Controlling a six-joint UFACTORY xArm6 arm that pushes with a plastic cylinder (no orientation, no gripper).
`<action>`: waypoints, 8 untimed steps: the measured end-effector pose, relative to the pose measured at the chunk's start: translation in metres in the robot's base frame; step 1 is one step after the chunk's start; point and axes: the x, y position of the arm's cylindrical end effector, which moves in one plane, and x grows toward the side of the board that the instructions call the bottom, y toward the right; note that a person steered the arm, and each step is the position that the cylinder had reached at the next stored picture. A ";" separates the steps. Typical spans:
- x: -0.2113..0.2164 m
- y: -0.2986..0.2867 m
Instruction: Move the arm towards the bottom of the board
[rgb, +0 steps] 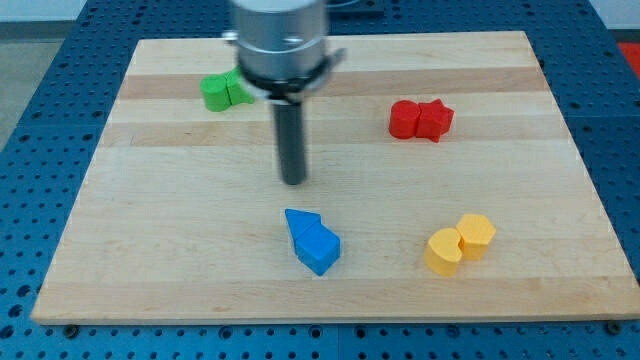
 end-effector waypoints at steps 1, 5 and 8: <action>0.001 -0.057; 0.115 -0.092; 0.153 -0.067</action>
